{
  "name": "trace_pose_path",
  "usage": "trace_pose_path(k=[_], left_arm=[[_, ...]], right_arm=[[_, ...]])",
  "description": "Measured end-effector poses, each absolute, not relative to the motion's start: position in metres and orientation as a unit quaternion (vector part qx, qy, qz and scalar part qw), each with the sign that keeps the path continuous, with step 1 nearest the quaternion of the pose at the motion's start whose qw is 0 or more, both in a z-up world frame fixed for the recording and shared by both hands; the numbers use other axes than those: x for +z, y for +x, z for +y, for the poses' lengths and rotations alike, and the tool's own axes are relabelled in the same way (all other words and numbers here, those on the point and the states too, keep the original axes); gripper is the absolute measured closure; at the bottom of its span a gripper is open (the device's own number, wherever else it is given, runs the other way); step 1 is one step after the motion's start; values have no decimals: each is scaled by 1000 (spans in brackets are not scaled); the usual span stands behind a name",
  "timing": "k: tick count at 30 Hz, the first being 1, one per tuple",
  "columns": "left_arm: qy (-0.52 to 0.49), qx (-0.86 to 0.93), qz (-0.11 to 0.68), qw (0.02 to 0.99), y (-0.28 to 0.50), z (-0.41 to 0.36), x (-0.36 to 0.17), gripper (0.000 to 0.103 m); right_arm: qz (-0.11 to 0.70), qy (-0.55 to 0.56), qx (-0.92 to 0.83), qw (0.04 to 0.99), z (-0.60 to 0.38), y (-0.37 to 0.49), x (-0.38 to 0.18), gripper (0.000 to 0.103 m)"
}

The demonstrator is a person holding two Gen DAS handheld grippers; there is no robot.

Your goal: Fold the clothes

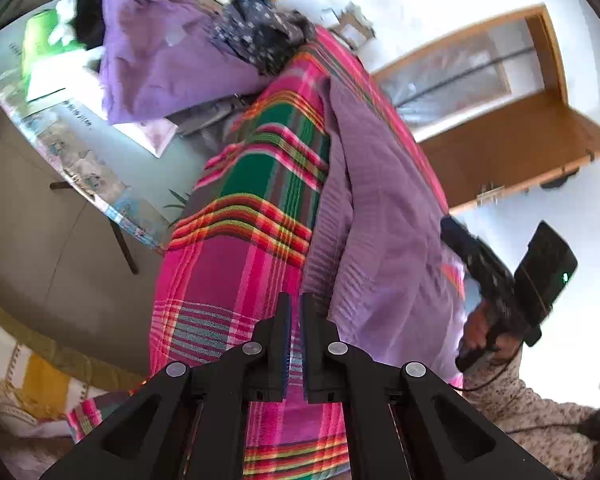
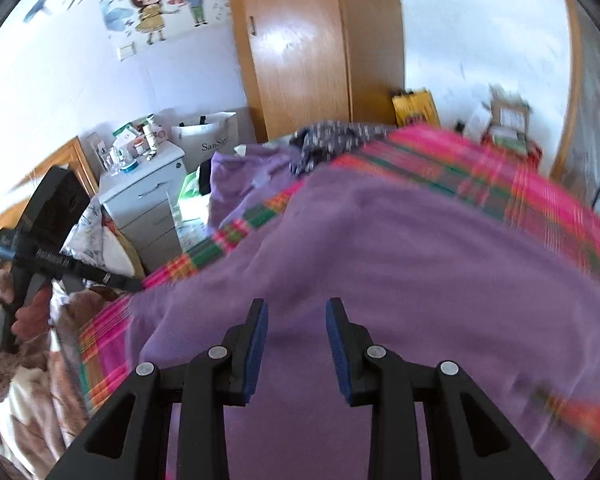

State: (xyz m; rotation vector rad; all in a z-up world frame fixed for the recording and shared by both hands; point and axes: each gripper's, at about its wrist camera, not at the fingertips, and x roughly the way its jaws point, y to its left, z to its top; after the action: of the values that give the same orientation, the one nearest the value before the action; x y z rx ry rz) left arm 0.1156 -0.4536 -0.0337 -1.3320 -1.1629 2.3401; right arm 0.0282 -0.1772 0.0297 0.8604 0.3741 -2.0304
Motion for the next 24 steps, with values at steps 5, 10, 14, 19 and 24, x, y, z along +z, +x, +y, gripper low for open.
trace_pose_path(k=[5,10,14,19,24], left_arm=[[-423,804,-412,73,133,-448,-23,79],[-434,793,-427,19,139,-438,-24,72],[-439,782,-442,-14,144,-430,-28,68],[-438,768,-466,-27,150,-422,-27,66],[-444,762,-471,-28,143,-415,-20,66]], right_arm=[[188,332,-818,430,-204,-27,39,72],[224,329,-792,463,-242,-74,37,69],[263,330,-752,506,-275,-97,27,63],[308,347,-722,513,-308,-119,3,59],[296,372,-706,525,-313,-140,-11,59]])
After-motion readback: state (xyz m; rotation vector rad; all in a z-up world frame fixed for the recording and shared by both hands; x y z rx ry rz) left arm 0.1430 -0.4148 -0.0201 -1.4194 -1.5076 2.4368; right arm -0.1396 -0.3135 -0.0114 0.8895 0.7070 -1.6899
